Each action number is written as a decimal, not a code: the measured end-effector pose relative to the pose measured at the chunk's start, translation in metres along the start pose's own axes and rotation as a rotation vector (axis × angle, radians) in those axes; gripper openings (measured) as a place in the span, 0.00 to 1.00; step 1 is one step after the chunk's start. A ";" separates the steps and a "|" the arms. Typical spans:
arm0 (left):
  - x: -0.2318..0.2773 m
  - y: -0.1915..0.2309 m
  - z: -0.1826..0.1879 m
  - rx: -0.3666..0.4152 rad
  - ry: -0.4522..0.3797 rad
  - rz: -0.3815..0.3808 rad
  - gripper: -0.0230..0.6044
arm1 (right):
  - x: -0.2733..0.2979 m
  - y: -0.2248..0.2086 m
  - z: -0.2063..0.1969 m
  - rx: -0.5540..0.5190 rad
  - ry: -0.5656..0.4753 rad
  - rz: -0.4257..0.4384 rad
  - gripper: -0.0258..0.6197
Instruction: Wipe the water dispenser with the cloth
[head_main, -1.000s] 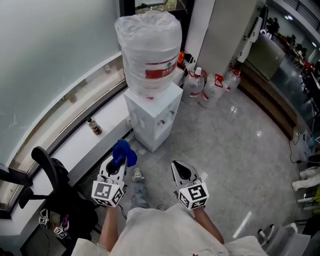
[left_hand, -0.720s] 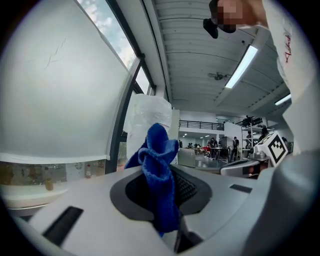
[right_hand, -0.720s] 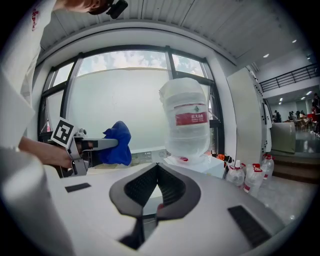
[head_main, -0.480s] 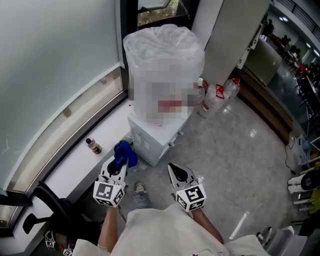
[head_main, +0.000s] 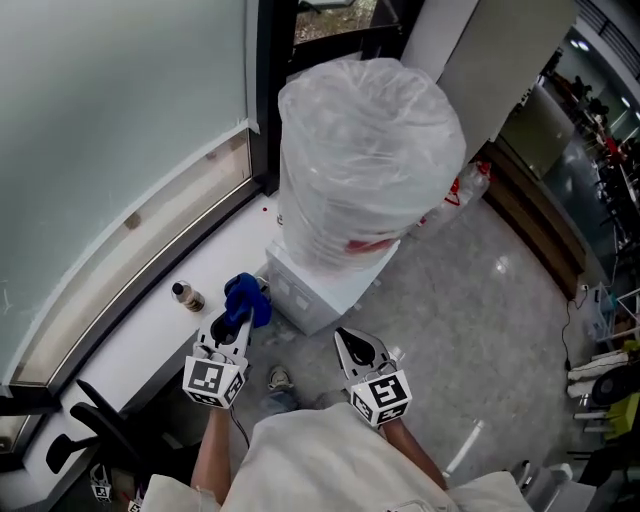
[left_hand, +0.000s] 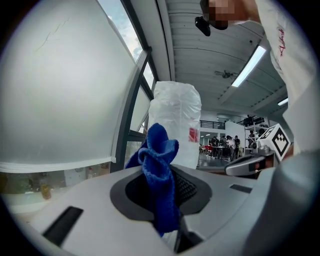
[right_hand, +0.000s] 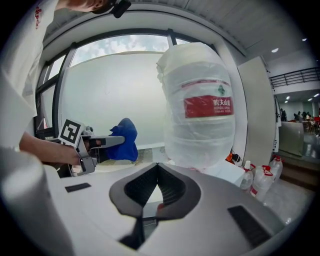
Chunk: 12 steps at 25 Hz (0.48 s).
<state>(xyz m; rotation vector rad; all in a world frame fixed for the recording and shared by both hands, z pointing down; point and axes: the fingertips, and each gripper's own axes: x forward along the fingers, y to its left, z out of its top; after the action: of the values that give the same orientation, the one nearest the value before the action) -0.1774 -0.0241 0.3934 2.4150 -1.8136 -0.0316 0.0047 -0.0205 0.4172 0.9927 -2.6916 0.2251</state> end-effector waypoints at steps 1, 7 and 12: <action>0.003 0.000 -0.003 -0.003 0.011 0.005 0.16 | 0.000 -0.002 -0.003 0.012 0.008 0.006 0.06; 0.026 0.003 -0.026 -0.020 0.090 0.052 0.16 | 0.004 -0.018 -0.030 0.052 0.091 0.074 0.06; 0.041 0.030 -0.055 -0.088 0.121 0.088 0.16 | 0.026 -0.029 -0.059 0.087 0.178 0.087 0.06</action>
<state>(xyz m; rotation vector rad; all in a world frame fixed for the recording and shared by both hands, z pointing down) -0.1893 -0.0672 0.4535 2.2255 -1.8221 0.0405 0.0159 -0.0446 0.4830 0.8373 -2.5829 0.4300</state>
